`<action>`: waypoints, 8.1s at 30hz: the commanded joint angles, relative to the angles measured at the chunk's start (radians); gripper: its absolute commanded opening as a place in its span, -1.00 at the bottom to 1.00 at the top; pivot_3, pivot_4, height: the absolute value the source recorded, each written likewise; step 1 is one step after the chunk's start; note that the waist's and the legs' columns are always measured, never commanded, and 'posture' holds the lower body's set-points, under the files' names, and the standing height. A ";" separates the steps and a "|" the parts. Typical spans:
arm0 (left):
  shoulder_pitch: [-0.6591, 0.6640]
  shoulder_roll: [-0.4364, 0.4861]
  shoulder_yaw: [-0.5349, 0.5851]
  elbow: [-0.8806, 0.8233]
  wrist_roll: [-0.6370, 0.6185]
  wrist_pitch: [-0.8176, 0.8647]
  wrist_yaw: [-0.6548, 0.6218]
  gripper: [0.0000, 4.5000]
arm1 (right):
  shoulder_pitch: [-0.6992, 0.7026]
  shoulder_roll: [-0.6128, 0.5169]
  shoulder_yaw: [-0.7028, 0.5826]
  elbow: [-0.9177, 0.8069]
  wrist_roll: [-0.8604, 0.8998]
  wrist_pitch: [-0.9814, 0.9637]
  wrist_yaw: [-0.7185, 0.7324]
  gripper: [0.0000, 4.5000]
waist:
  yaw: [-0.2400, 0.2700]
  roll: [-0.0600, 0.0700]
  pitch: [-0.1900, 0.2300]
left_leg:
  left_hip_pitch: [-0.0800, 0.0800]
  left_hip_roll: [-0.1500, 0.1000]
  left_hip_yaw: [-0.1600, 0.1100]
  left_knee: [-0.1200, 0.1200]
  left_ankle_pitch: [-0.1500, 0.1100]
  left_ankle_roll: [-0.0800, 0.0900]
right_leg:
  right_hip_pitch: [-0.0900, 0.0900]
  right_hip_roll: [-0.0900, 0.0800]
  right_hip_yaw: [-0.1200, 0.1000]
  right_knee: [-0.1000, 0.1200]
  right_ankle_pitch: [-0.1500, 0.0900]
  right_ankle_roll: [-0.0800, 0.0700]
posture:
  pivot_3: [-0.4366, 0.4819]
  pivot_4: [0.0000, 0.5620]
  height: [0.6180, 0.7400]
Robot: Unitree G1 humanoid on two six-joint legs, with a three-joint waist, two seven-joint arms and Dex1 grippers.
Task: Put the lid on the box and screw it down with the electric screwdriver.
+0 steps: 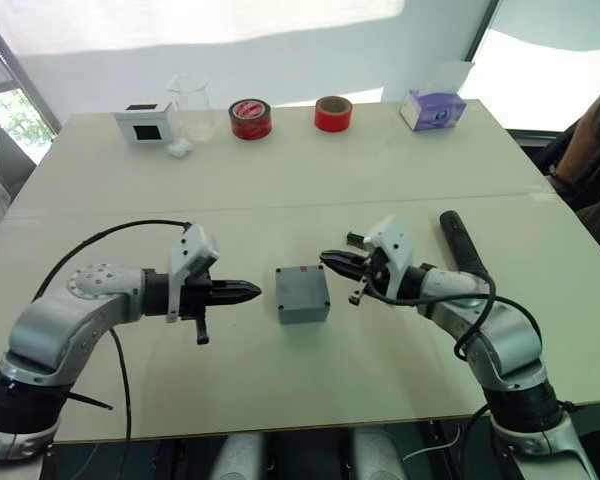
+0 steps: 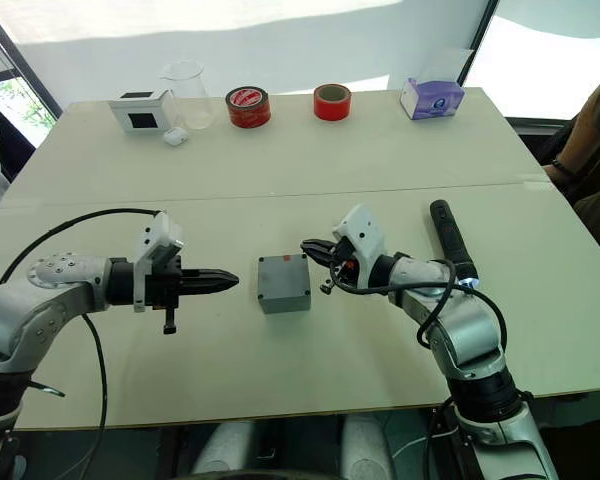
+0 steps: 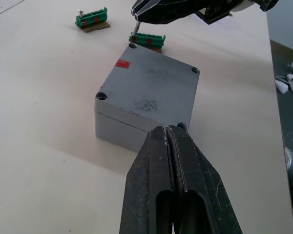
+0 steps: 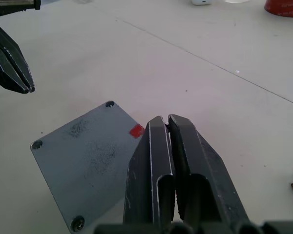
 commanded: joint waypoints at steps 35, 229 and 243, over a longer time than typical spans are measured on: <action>-0.072 -0.027 -0.005 -0.019 -0.038 -0.008 0.017 -1.00 | -0.008 -0.018 -0.015 0.016 -0.022 -0.027 0.006 0.98 | 0.002 0.000 0.000 | 0.000 0.000 0.000 0.000 0.000 0.000 | 0.000 0.000 0.000 0.000 0.000 0.000 | -0.05 -0.47 1.00; -0.147 -0.074 -0.039 0.062 -0.007 0.004 -0.164 -1.00 | -0.407 -0.599 -0.240 0.622 0.457 0.866 -0.213 -0.20 | 0.014 0.011 -0.004 | -0.002 -0.002 0.006 -0.016 -0.003 0.004 | -0.002 -0.005 0.001 -0.018 0.000 -0.002 | -0.05 -0.47 1.00; -0.073 -0.029 -0.116 0.002 0.059 -0.079 -0.145 -1.00 | -0.513 -0.624 0.139 0.844 0.169 0.660 0.118 0.02 | -0.001 0.010 0.002 | 0.000 0.001 0.009 -0.013 -0.003 0.005 | -0.002 -0.002 0.003 -0.016 0.001 0.001 | -0.05 -0.47 1.00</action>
